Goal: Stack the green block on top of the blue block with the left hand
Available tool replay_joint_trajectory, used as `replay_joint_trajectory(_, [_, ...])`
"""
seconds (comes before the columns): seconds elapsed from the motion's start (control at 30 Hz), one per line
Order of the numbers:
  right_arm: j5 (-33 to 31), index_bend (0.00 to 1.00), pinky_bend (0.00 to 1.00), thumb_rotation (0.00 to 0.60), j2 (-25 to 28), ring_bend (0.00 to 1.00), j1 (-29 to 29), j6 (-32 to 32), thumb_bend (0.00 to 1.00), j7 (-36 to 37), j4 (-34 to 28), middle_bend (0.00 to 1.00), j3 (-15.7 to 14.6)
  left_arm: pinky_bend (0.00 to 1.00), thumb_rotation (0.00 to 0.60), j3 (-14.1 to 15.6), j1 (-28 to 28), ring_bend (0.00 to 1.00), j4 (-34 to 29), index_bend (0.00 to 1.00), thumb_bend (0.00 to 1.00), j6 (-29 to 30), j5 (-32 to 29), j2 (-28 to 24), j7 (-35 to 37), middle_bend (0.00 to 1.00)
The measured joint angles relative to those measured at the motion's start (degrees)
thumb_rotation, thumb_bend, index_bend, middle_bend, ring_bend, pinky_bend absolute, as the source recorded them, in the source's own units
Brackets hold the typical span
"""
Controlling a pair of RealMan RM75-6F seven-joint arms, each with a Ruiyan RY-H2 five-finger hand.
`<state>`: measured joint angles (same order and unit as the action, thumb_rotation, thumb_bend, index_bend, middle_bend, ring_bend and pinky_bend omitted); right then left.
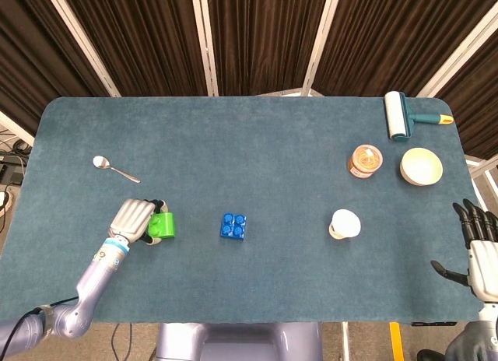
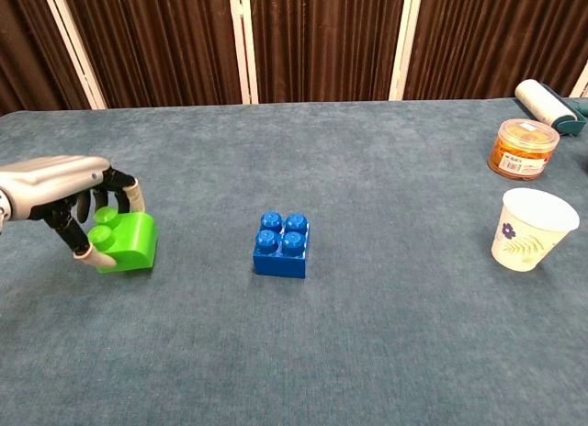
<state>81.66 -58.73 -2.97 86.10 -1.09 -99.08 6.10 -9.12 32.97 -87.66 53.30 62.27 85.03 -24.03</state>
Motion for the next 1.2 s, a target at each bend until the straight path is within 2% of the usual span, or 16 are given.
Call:
replay_joint_trajectory(0.1, [0.0,0.0,0.0,0.6,0.05,0.0,0.12,0.2,0.0,-0.03,0.01,0.0,0.02,0.47,0.6,-1.0,0.29,0.46,-3.39,0.44,0.12,0.1,0.06,-1.23,1.51,0.44])
replay_joint_trajectory(0.3, [-0.58,0.0,0.0,0.6,-0.1,0.0,0.11,0.12,0.0,-0.3,0.16,0.0,0.25,0.46,0.6,-4.83,3.39,0.46,-11.64,0.44,0.12,-1.38,-2.11,-3.83,3.77,0.44])
replay_joint_trajectory(0.47, [-1.85,0.0,0.0,0.6,-0.35,0.0,-0.17,-0.46,0.0,-0.35,0.66,0.0,0.78,0.43,0.6,-6.73,8.02,0.46,-13.92,0.44,0.12,-1.86,-6.19,-3.58,-0.19,0.44])
replay_joint_trajectory(0.63, [-3.35,0.0,0.0,0.6,-0.74,0.0,-0.46,-1.39,0.0,-0.72,1.41,0.0,1.16,0.43,0.6,-7.08,12.65,0.46,-13.58,0.44,0.12,-1.78,-12.08,-1.61,-5.85,0.44])
replay_joint_trajectory(0.77, [-4.29,0.0,0.0,0.6,-1.08,0.0,-0.75,-2.08,0.0,-1.2,1.97,0.0,1.38,0.43,0.6,-6.57,15.43,0.46,-11.71,0.44,0.12,-2.66,-15.89,0.44,-7.59,0.44])
replay_joint_trajectory(1.2, [-6.97,0.0,0.0,0.6,-1.61,0.0,-1.09,-3.21,0.0,-1.57,3.34,0.0,2.27,0.43,0.6,-5.06,21.34,0.46,-4.56,0.44,0.12,-4.36,-20.21,6.16,-8.31,0.44])
